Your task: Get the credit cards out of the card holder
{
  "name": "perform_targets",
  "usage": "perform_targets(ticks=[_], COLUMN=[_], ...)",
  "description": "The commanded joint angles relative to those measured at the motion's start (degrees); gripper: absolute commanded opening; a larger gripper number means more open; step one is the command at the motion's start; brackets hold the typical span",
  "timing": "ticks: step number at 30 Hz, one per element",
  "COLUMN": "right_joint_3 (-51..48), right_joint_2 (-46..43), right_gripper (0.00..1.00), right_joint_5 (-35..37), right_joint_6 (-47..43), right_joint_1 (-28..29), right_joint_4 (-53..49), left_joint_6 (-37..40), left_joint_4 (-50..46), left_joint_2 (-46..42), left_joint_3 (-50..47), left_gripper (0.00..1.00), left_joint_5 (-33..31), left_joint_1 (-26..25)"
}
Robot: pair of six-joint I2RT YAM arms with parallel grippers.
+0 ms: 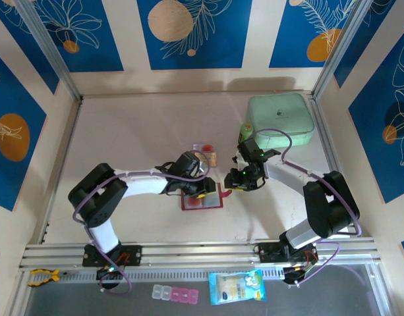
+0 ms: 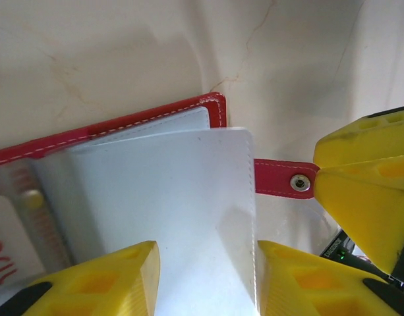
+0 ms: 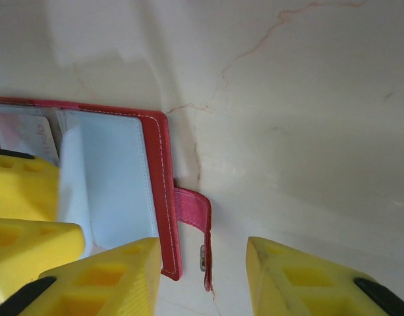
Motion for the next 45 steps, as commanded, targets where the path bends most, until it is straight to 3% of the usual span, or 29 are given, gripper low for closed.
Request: perform_targets(ticks=[1, 12, 21, 29, 38, 45], right_joint_3=[-1.21, -2.15, -1.03, 1.19, 5.55, 7.16], right_joint_2=[0.64, 2.47, 3.46, 2.48, -2.4, -2.72], right_gripper=[0.37, 0.21, 0.15, 0.19, 0.28, 0.28], right_joint_5=[-2.67, -5.26, -4.89, -2.04, 1.8, -1.87], right_joint_6=[-0.96, 0.56, 1.13, 0.67, 1.68, 4.24], right_joint_1=[-0.27, 1.52, 3.77, 4.58, 6.04, 7.87], right_joint_4=[0.2, 3.32, 3.28, -0.78, -5.61, -2.05], left_joint_6=[-1.17, -1.24, 0.38, 7.65, 8.24, 9.25], left_joint_4=[1.62, 1.13, -1.17, -14.31, -13.15, -12.36], left_joint_2=[1.71, -0.23, -7.79, -15.69, -18.93, -15.08], left_joint_3=[1.11, -0.6, -3.3, -3.97, -11.09, -11.31], left_gripper=[0.43, 0.54, 0.52, 0.52, 0.46, 0.41], left_joint_5=[1.41, -0.37, -4.94, -11.55, -8.27, -5.28], left_joint_1=[-1.09, -1.22, 0.07, 3.29, 9.87, 10.4])
